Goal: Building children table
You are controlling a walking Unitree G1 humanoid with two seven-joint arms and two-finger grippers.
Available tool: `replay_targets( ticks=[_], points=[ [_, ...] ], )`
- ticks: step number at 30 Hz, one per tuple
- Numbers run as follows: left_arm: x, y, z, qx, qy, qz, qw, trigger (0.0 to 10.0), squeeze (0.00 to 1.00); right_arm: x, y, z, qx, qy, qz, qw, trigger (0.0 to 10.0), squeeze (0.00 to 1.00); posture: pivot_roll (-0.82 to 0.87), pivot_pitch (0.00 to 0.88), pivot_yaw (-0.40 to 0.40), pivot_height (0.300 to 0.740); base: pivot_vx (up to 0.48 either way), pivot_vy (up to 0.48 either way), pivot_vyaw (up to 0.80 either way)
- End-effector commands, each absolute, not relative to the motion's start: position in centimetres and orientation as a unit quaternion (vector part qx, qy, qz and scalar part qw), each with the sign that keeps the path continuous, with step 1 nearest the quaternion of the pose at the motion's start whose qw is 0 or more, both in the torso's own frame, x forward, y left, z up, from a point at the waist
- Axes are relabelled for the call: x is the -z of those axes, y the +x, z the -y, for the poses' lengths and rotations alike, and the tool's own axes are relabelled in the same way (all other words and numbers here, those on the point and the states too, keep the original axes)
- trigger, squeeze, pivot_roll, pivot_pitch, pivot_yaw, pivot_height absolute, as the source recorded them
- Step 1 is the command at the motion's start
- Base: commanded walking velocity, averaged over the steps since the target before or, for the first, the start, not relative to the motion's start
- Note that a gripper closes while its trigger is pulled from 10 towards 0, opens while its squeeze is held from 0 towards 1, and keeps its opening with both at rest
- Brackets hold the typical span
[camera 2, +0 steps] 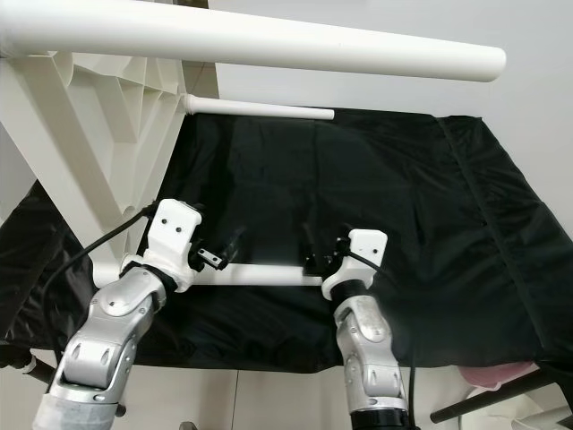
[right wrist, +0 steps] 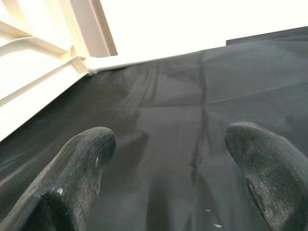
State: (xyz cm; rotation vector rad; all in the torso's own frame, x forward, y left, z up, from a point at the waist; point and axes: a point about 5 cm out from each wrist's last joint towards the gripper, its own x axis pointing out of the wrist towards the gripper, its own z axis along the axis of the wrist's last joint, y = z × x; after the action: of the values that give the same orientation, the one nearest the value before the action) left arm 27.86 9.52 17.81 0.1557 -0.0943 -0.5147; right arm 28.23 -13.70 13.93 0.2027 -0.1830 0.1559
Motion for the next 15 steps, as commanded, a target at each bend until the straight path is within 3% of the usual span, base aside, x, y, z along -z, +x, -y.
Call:
replay_targets(
  ticks=[1, 15],
  points=[
    [-17.4, 28.6, -10.4, 0.171, 0.065, 0.046, 0.982, 10.0, 0.0, -14.0, 28.4, 13.8, -0.066, 0.093, 0.102, 0.988, 10.0, 0.0, -0.02, 0.058, 0.039, 0.74, 0.0, 0.0, 0.0],
    [-16.7, 29.9, -10.5, 0.144, 0.039, 0.062, 0.987, 10.0, 0.0, -13.7, 28.5, 13.8, -0.023, 0.044, 0.119, 0.992, 10.0, 0.0, -0.04, 0.028, 0.085, 0.74, 0.0, 0.0, 0.0]
  ],
)
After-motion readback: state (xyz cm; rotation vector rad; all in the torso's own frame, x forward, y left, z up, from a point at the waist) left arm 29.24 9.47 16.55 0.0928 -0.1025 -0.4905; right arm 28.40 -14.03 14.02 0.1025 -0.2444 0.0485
